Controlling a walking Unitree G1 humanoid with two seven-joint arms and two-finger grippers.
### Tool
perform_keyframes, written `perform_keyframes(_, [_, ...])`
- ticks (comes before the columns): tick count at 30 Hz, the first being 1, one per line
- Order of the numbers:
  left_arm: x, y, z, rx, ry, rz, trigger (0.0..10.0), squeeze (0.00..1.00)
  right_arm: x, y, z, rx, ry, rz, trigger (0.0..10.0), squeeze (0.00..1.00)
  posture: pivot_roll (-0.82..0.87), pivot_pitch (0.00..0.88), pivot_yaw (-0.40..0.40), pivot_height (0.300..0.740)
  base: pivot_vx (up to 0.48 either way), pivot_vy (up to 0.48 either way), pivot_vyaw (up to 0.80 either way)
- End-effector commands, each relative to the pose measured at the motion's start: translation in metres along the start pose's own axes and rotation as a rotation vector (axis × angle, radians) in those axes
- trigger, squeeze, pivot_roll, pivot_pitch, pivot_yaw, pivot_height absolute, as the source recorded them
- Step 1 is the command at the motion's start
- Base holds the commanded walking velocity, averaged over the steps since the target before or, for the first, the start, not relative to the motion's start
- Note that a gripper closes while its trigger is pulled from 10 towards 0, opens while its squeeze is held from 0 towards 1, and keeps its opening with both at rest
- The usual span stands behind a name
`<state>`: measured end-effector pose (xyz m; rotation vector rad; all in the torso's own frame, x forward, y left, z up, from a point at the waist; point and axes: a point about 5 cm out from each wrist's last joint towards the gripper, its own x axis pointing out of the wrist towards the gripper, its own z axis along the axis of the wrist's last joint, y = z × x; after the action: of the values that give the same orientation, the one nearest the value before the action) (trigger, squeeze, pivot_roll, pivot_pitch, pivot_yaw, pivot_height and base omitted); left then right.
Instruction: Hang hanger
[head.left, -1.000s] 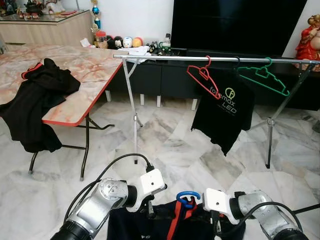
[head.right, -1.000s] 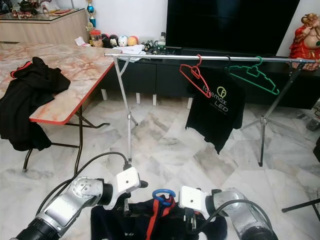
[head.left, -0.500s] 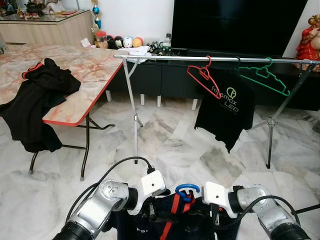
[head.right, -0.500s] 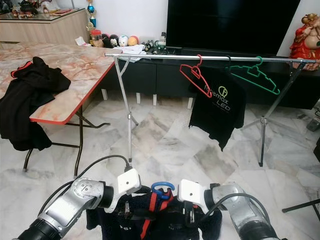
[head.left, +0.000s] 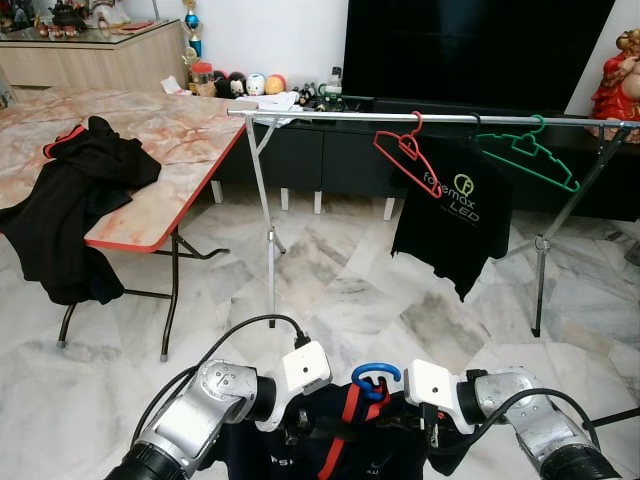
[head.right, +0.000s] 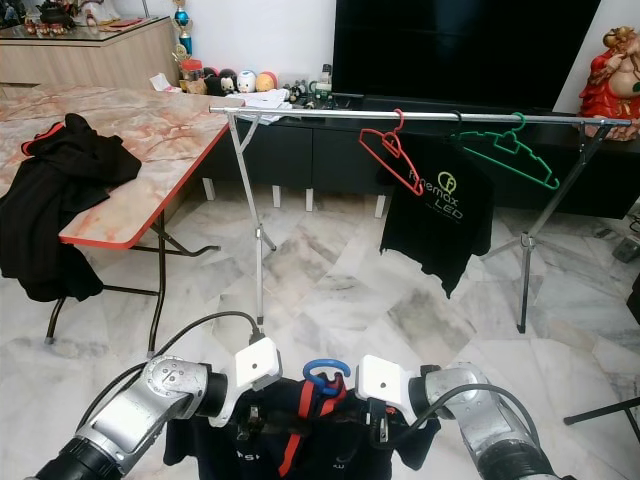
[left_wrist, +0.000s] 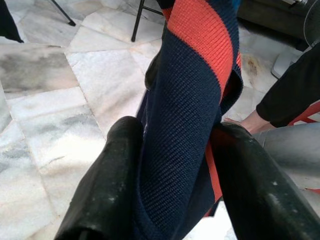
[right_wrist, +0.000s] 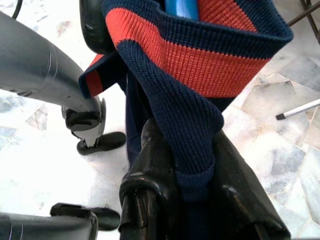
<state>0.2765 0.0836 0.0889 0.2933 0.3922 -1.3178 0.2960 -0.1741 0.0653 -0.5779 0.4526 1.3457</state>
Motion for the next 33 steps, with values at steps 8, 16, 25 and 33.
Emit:
perform_keyframes(8, [0.0004, -0.0011, -0.0006, -0.004, 0.001, -0.016, 0.0, 0.0, -0.0057, -0.0113, 0.0149, -0.029, -0.055, -0.035, 0.0, 0.0, 0.0, 0.007, -0.017, 0.74, 0.0, 0.0, 0.0])
perform_keyframes(16, [0.0005, -0.001, -0.0003, 0.001, 0.002, -0.016, 0.0, 0.0, -0.0057, -0.0113, 0.0146, -0.025, -0.052, -0.028, 0.0, 0.0, 0.0, 0.007, -0.018, 0.74, 0.0, 0.0, 0.0])
perform_keyframes(25, [0.001, -0.0005, 0.0009, -0.006, -0.018, -0.005, 0.0, 0.0, -0.0077, -0.0127, 0.0112, -0.016, -0.031, -0.041, 2.7, 0.0, 0.0, 0.005, -0.019, 0.74, 0.0, 0.0, 0.0])
perform_keyframes(33, [0.0, 0.0021, 0.0007, -0.024, -0.039, 0.033, 0.0, 0.0, -0.0092, -0.0122, 0.0066, 0.019, -0.016, -0.036, 10.0, 1.0, 0.0, 0.005, -0.019, 0.74, 0.0, 0.0, 0.0])
